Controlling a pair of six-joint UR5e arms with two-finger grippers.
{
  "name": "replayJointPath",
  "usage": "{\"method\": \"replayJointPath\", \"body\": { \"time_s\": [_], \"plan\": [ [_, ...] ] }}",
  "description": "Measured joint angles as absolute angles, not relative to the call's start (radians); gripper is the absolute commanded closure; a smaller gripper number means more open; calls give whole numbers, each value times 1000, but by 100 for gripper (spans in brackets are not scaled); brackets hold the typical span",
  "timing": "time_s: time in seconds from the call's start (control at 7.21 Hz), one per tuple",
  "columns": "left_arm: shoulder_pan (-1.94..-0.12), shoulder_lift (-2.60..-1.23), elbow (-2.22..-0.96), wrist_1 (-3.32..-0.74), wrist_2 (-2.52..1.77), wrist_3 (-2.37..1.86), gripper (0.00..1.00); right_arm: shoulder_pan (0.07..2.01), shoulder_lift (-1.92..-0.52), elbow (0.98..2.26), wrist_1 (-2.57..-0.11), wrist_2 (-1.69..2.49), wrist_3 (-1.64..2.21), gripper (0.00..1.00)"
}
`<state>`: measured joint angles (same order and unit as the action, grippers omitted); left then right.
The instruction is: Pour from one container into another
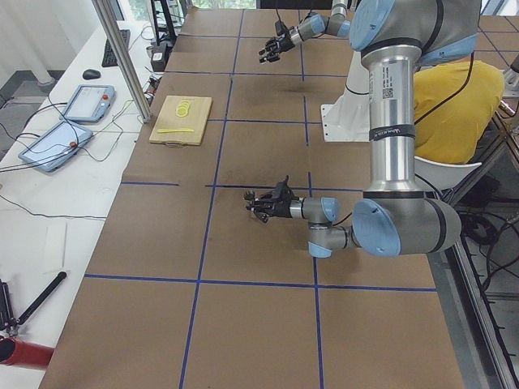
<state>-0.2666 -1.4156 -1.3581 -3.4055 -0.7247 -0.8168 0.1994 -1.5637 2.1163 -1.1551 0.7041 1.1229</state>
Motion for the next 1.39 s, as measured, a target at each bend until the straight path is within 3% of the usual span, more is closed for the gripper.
{"method": "replayJointPath", "body": {
  "time_s": [0.69, 1.39],
  "plan": [
    [-265, -1416, -1359, -3407, -743, -819, 87, 199, -1551, 2117, -1155, 704, 1123, 96],
    [-264, -1416, -1359, -3407, -750, -819, 76, 199, -1541, 2116, -1155, 704, 1123, 96]
  ]
}}
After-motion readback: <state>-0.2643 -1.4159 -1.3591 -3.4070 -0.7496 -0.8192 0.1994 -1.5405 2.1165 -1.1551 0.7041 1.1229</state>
